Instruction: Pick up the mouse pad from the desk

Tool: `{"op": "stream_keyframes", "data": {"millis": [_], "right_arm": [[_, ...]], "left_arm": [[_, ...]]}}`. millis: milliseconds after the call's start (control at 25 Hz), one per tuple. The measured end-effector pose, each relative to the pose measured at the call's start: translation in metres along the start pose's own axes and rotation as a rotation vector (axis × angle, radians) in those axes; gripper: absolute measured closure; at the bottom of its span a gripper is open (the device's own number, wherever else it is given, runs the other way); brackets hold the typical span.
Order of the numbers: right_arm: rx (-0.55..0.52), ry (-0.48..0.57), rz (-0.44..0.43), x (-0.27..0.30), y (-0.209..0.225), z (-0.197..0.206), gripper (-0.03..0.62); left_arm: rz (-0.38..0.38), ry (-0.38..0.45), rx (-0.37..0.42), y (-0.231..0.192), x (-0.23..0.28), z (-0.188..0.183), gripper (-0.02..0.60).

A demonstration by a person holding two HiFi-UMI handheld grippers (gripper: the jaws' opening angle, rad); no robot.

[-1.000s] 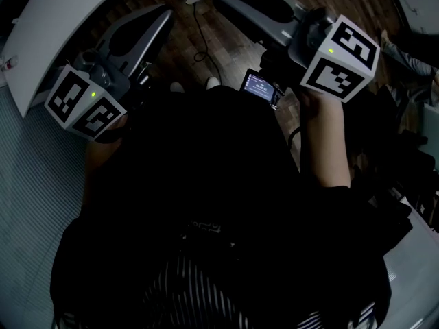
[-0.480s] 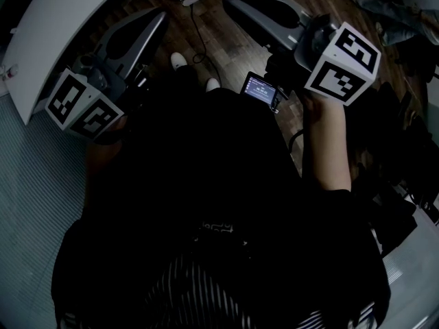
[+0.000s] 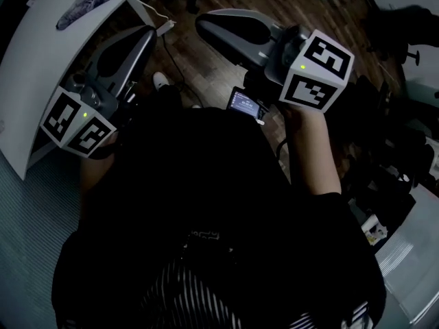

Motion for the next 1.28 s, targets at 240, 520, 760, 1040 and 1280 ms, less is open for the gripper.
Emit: {"op": "stream_keyframes", "data": {"millis": [240,520,760,1040,1280], "right_arm": [[0.008,0.011,0.042,0.057,0.056,-0.028,0.589],[0.005,0.027,0.073,0.089,0.072,-0.064,0.589],[0.023,0.031,0.069,0.132,0.098,-0.078,0.589],[0.038,0.012,0.029,0.194,0.128,-0.080,0.589],[0.033,-0.001,-0.001,0.217,0.121,-0.087,0.589]], "left_arm": [[0.051,-0.017,0.000,-0.085,0.022,-0.019,0.574],[0.081,-0.038,0.029,-0.124,0.019,-0.051,0.574],[0.057,-0.047,0.020,-0.171,0.004,-0.062,0.574],[-0.003,-0.040,-0.006,-0.235,-0.022,-0.059,0.574],[-0.039,-0.023,-0.020,-0.247,-0.041,-0.068,0.574]]}}
Point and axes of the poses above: the fingertips, and each gripper's own axes: x forward along the fingers, y to its right, z out of its underside, the point moved 4 cm from there along -x, backward along the fingers, and after that the axes turned 2 degrees about x, right-handed, at the moved point
